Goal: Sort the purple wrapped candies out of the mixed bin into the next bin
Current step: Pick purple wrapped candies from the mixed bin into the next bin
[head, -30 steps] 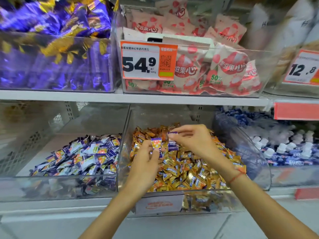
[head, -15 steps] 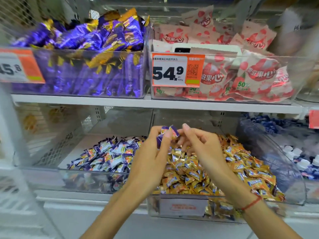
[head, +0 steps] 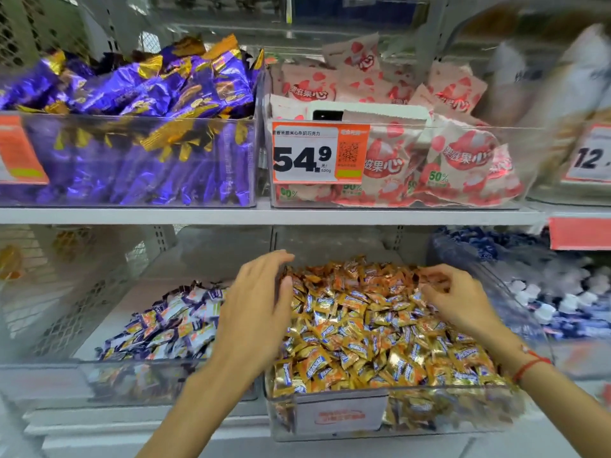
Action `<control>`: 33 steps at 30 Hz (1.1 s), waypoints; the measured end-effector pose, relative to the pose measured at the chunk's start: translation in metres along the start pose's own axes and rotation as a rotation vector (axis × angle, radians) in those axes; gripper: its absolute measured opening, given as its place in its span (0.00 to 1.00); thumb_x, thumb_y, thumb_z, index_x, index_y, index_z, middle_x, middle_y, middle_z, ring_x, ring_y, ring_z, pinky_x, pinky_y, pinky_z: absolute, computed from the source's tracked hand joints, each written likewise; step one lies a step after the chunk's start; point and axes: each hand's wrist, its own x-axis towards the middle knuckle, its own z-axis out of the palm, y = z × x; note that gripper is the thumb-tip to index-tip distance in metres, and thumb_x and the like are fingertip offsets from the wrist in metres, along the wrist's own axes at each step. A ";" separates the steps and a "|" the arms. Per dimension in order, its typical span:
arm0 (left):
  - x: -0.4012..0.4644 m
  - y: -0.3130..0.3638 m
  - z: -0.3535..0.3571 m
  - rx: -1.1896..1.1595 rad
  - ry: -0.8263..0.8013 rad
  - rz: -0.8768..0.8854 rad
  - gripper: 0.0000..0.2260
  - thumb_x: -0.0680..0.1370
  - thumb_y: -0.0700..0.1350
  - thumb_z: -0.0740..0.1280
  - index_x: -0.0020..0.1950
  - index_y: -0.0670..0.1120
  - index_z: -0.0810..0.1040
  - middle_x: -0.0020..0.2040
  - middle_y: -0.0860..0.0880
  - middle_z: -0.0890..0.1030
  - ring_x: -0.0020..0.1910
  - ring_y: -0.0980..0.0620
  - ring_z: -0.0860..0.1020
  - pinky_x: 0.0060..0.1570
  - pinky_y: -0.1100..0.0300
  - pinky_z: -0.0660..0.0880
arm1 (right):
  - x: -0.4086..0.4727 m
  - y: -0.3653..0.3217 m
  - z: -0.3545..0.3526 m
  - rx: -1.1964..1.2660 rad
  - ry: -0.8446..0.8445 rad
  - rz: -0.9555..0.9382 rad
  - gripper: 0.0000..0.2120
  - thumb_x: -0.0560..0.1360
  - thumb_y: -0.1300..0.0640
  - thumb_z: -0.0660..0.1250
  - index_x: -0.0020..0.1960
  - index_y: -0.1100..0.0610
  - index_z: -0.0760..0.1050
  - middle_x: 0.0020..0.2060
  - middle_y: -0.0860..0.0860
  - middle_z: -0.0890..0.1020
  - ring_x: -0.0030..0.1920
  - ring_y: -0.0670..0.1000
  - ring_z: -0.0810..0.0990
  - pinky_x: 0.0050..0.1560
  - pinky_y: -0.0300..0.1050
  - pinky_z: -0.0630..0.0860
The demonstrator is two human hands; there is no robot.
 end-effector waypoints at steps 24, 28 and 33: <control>0.043 0.012 0.124 0.371 -0.903 0.187 0.47 0.60 0.76 0.26 0.77 0.64 0.50 0.78 0.58 0.39 0.77 0.53 0.36 0.73 0.48 0.33 | -0.015 -0.005 -0.030 -0.068 -0.509 -0.239 0.12 0.81 0.56 0.61 0.60 0.50 0.79 0.59 0.45 0.81 0.56 0.49 0.80 0.58 0.47 0.76; 0.037 0.006 0.113 0.368 -0.897 0.173 0.42 0.65 0.74 0.31 0.76 0.64 0.53 0.79 0.59 0.44 0.77 0.55 0.38 0.73 0.50 0.34 | 0.033 0.008 0.000 -0.324 -0.433 -0.130 0.18 0.77 0.56 0.62 0.66 0.49 0.75 0.63 0.53 0.78 0.61 0.56 0.78 0.61 0.52 0.75; 0.033 0.003 0.102 0.379 -0.882 0.129 0.23 0.80 0.64 0.48 0.76 0.63 0.56 0.79 0.58 0.50 0.77 0.55 0.40 0.74 0.52 0.39 | 0.044 -0.003 0.015 -0.527 -0.510 -0.163 0.16 0.74 0.57 0.69 0.61 0.51 0.76 0.63 0.49 0.76 0.65 0.54 0.72 0.68 0.53 0.67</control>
